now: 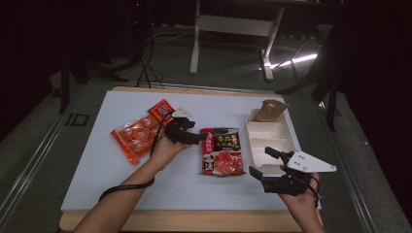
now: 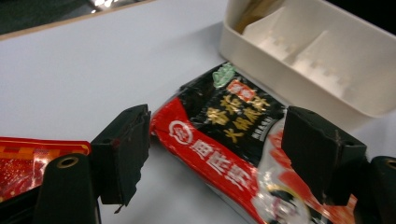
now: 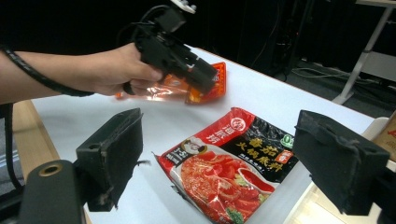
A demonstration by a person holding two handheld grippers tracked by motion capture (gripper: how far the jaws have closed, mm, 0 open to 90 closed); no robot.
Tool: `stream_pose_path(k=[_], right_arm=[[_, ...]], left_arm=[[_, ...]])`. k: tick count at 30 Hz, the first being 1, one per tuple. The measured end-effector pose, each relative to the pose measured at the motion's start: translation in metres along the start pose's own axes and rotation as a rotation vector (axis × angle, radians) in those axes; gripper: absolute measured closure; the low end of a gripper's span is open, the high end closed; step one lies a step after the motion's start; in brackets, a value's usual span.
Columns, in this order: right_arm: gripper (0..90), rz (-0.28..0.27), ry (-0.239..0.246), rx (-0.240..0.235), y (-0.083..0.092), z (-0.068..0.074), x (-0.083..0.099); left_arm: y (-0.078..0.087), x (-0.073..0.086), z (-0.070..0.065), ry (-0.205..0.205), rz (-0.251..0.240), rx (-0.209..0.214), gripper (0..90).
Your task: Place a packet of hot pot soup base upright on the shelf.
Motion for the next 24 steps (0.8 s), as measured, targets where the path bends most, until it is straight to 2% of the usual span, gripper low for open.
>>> stream_pose_path(k=[4,7,9,15,17,21,22,24], right_arm=[[16.1,-0.002,-0.003,-0.002,-0.001,0.000,0.001],[16.2,-0.001,-0.003,-0.005,-0.002,0.000,0.002],[16.5,0.002,-0.001,-0.010,-0.002,0.001,0.004],[16.5,0.010,0.006,-0.022,-0.004,0.004,0.005],[16.5,0.009,0.016,-0.026,-0.005,0.006,0.005],[16.5,0.015,0.017,-0.031,-0.007,0.006,0.007],[16.5,0.018,0.011,-0.038,-0.008,0.006,0.008],[16.5,0.024,0.009,-0.045,-0.010,0.008,0.010]], left_arm=[[-0.013,-0.001,0.008,0.009,0.008,-0.017,28.0],[-0.021,-0.002,0.015,0.035,0.017,-0.024,34.2],[-0.029,-0.001,0.019,0.037,0.030,-0.042,37.4],[-0.042,0.001,0.026,0.057,0.057,-0.053,41.2],[-0.052,0.004,0.031,0.056,0.075,-0.080,41.2],[-0.059,0.006,0.036,0.062,0.093,-0.100,42.0],[-0.065,0.008,0.040,0.086,0.099,-0.107,42.0],[-0.069,0.008,0.043,0.088,0.103,-0.117,43.2]])
Point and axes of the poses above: each handheld gripper's, and its own axes: y roughly backward along the jaws, x roughly out of its underside, z roughly to its left, the point moved 7 cm from there along -y, roughly forward along the jaws, and after that the axes turned 14 degrees about y, right-handed, at the moved point
